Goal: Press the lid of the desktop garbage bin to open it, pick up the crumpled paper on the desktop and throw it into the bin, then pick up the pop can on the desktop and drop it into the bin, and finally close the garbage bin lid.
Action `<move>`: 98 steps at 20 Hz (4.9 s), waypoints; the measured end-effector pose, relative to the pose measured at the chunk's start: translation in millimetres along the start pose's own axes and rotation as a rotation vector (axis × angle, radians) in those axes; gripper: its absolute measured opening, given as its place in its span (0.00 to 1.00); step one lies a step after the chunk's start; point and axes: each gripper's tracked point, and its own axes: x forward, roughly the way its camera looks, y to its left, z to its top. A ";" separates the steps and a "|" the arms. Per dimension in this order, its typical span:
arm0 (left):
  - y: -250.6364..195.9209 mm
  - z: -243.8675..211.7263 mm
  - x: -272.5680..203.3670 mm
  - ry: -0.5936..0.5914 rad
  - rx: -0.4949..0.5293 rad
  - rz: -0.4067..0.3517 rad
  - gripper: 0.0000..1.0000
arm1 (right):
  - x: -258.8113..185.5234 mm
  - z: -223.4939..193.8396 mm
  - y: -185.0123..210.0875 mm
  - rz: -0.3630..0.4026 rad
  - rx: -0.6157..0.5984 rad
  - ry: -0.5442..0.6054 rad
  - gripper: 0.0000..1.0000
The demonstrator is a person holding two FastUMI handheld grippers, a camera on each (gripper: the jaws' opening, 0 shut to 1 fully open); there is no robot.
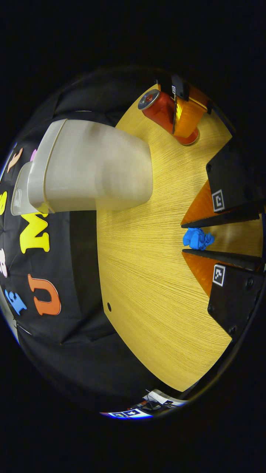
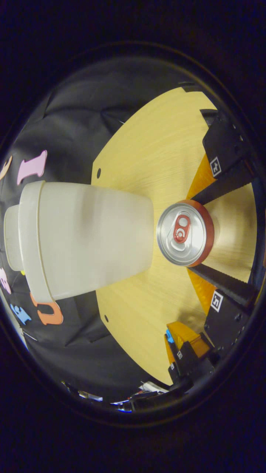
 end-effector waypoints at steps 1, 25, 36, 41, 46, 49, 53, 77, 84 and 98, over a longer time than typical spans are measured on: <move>-0.6 0.0 0.6 0.000 0.001 0.002 0.38 | 0.6 -1.1 1.5 -0.008 -0.016 -0.001 0.95; -16.4 108.7 -127.7 -0.477 0.014 0.033 0.37 | -197.9 102.9 -40.7 -0.020 -0.084 -0.642 0.80; -21.7 167.3 -135.1 -0.566 -0.016 0.034 0.37 | -215.8 115.8 -71.5 -0.029 -0.078 -0.699 0.80; -36.5 237.7 -133.1 -0.624 -0.018 0.025 0.37 | -218.9 119.0 -83.0 -0.028 -0.056 -0.702 0.80; -58.6 304.4 -116.0 -0.644 0.032 0.029 0.36 | -228.0 118.6 -82.1 -0.009 -0.057 -0.712 0.80; -84.1 333.9 -98.4 -0.661 0.038 -0.009 0.36 | -235.2 112.9 -71.5 0.073 -0.043 -0.702 0.80; -123.2 351.2 -53.1 -0.652 0.010 -0.126 0.36 | -245.3 114.8 -80.8 0.101 -0.033 -0.712 0.80; -163.3 343.0 -34.8 -0.659 0.049 -0.241 0.98 | -222.8 120.0 -92.9 0.088 0.028 -0.693 0.80; -133.0 310.6 -76.5 -0.686 0.085 -0.173 0.99 | -208.6 114.2 -73.9 0.097 0.011 -0.652 0.80; -39.8 199.6 -103.3 -0.605 0.044 -0.057 0.98 | -209.4 120.4 -18.7 0.079 -0.042 -0.640 0.80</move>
